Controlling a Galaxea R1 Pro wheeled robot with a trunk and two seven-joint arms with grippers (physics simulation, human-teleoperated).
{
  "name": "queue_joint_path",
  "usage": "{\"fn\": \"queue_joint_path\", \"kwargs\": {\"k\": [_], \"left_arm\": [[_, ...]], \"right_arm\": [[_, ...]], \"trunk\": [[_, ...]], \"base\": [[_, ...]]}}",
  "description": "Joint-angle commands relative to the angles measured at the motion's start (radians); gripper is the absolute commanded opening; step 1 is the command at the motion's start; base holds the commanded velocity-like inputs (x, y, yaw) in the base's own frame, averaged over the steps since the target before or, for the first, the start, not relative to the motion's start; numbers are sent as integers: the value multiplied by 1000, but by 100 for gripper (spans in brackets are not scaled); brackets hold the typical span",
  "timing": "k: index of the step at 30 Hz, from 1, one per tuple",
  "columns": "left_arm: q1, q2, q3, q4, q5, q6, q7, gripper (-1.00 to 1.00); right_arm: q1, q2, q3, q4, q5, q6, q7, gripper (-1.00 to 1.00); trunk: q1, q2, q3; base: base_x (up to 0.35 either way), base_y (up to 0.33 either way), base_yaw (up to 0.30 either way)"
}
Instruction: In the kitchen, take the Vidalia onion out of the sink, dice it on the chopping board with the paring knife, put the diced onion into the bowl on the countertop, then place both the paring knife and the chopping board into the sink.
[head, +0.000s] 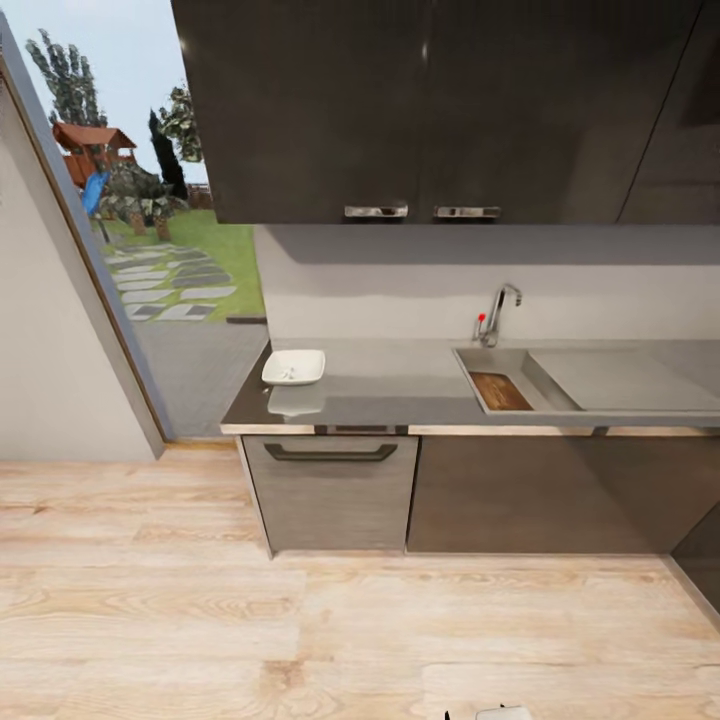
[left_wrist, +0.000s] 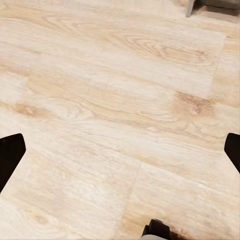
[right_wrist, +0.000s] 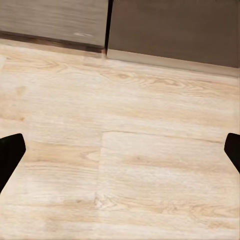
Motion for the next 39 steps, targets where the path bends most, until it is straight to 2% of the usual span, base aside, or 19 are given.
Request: {"fn": "queue_joint_path", "kwargs": {"k": [1,39], "left_arm": [[-1,0,7,1,-4,-3,0,100],[-1,0,7,1,-4,-3,0,100]], "right_arm": [[-1,0,-5,1,11,-2,-6,100],[-1,-1,-5,1,11,-3,-6,100]], "trunk": [[1,-2,0],[1,-2,59]], "base": [[0,0,0],[0,0,0]]}}
